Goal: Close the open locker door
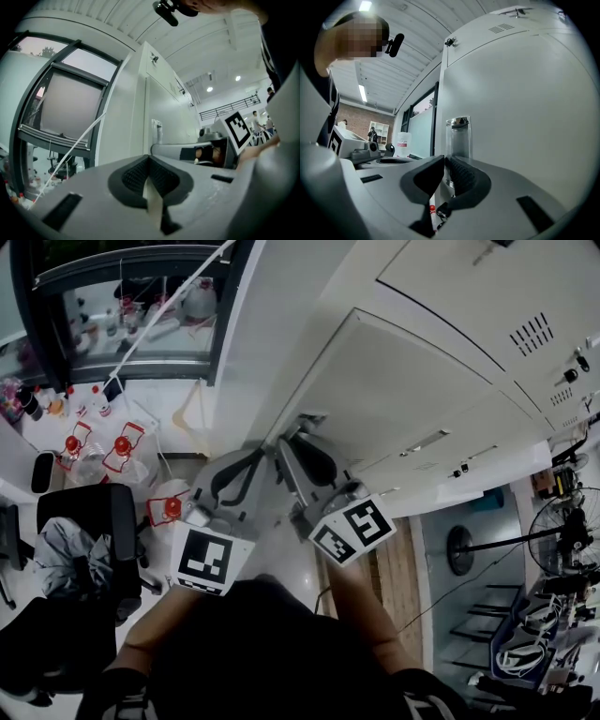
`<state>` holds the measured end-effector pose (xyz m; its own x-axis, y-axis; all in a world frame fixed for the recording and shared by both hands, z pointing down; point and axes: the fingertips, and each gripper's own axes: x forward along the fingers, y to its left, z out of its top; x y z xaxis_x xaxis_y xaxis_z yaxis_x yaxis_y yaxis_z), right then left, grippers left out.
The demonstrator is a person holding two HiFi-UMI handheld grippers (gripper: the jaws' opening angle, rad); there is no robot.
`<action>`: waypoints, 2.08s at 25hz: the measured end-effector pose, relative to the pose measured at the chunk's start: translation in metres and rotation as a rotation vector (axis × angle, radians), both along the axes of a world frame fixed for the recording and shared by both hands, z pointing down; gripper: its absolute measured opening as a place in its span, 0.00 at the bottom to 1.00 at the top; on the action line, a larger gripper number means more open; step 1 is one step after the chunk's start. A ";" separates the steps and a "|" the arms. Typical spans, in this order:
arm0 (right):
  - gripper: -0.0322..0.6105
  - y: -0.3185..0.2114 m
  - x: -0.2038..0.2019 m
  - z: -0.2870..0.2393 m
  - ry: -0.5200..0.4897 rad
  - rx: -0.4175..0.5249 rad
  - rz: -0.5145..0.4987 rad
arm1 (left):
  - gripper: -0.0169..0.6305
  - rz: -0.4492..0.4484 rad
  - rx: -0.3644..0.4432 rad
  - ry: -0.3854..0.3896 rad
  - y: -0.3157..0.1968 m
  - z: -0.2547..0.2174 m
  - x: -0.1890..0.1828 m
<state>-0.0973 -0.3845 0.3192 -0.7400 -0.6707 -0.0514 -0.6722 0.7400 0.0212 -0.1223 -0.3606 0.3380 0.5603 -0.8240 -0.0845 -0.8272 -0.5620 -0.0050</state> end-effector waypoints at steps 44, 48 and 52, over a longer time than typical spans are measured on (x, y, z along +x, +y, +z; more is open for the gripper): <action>0.11 0.025 0.019 -0.001 0.021 0.006 0.281 | 0.03 -0.089 0.020 -0.044 0.049 -0.006 -0.016; 0.08 0.051 0.031 -0.007 0.013 0.035 0.271 | 0.03 -0.105 0.032 -0.062 0.070 -0.008 -0.007; 0.08 0.080 0.051 -0.013 0.023 0.071 0.276 | 0.03 -0.141 0.035 -0.067 0.092 -0.014 0.006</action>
